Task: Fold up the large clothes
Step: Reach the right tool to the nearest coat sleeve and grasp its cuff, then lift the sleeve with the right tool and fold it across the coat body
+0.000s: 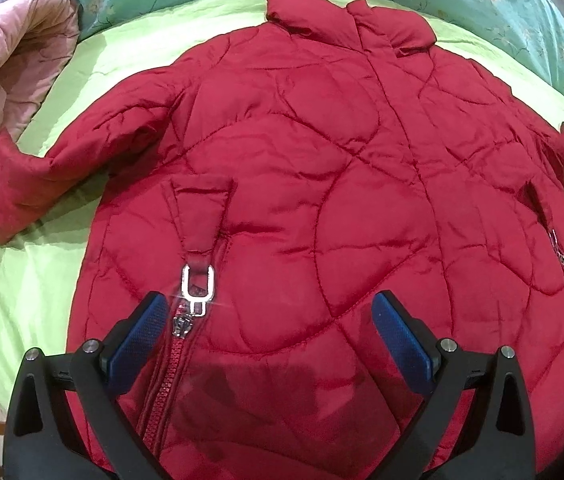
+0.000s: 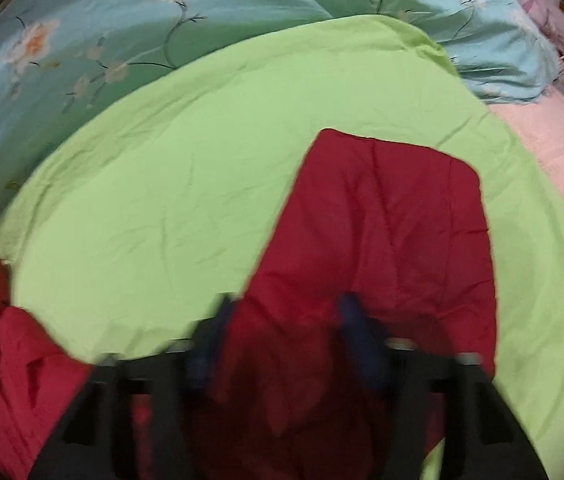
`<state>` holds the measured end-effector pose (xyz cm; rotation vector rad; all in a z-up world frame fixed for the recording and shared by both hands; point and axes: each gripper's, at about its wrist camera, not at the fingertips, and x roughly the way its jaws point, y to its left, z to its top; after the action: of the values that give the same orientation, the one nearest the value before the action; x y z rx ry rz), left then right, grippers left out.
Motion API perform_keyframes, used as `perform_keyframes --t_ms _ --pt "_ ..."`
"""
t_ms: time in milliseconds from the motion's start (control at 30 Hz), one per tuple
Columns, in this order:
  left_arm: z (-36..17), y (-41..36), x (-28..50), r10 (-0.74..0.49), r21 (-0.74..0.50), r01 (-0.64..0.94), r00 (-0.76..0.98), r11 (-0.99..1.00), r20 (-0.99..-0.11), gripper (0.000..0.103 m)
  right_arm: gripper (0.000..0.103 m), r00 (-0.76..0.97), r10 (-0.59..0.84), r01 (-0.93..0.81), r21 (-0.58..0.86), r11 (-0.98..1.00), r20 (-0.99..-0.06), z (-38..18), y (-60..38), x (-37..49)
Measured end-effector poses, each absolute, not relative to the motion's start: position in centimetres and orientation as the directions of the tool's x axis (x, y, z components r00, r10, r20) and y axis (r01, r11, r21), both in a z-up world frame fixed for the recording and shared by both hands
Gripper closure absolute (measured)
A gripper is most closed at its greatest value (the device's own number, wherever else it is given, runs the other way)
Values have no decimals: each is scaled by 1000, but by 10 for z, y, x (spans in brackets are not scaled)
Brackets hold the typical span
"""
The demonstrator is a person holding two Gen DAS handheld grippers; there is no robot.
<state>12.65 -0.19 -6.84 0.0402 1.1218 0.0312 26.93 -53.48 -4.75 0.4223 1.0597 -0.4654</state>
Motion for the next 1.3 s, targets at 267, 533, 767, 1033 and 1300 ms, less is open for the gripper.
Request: perform_keyframes --t_ms 267,533,767,1033,1300 --pt "-62 -8 120 27 40 20 456 999 -890 1 94 479 -145 492 127 861 -866 -28 -511 259" --pt "-61 -7 118 7 16 16 459 1000 -889 1 96 593 -16 339 232 912 -805 9 -463 240" --pt "-57 -6 121 -4 2 13 469 1000 -883 1 96 629 194 115 336 935 -753 26 -381 234" --pt "-59 7 124 -14 -17 -4 460 1000 -888 1 97 525 427 -160 407 899 -737 16 -260 206" --pt "-59 21 135 -65 -81 -16 456 997 -887 1 97 392 485 -304 388 870 -782 -3 -205 170"
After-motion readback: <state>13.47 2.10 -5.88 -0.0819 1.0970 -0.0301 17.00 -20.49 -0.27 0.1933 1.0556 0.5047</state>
